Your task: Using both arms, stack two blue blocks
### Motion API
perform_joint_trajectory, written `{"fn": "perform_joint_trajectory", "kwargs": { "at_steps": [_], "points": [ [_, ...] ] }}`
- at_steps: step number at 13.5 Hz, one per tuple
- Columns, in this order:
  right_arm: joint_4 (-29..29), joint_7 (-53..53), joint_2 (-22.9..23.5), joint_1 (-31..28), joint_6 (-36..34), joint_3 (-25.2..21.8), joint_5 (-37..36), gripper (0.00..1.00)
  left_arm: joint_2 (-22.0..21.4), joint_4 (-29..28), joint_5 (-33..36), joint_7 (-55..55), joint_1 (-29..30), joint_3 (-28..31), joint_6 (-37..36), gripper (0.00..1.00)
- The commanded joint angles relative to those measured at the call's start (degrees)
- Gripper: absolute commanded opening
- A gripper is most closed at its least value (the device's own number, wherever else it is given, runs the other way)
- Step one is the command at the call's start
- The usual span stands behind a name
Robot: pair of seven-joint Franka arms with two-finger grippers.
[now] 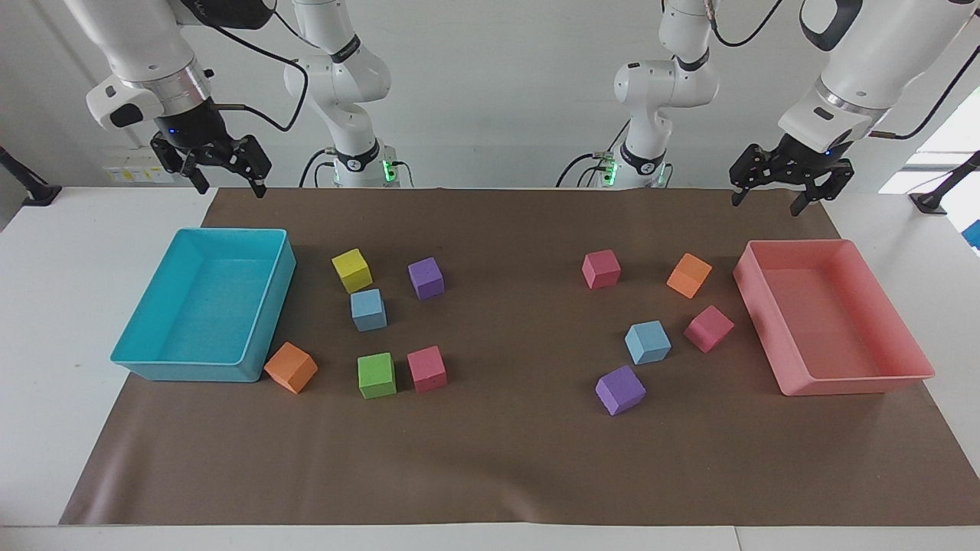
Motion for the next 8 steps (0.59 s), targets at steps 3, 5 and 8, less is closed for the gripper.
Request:
{"fn": "perform_joint_trajectory", "kwargs": {
  "at_steps": [3, 5, 8],
  "points": [
    [-3.03, 0.96, -2.35, -0.45, -0.2, 0.76, -0.46, 1.0, -1.14, -1.04, -0.64, 0.6, 0.42, -0.14, 0.05, 1.0],
    [-3.03, 0.88, -2.35, -0.54, -0.11, 0.76, -0.46, 1.0, -1.14, -1.04, -0.64, 0.6, 0.42, -0.05, -0.04, 1.0],
    [-3.03, 0.96, -2.35, -0.54, -0.2, 0.76, -0.46, 1.0, -1.14, -1.04, -0.64, 0.6, 0.42, -0.14, 0.05, 1.0]
  ]
}}
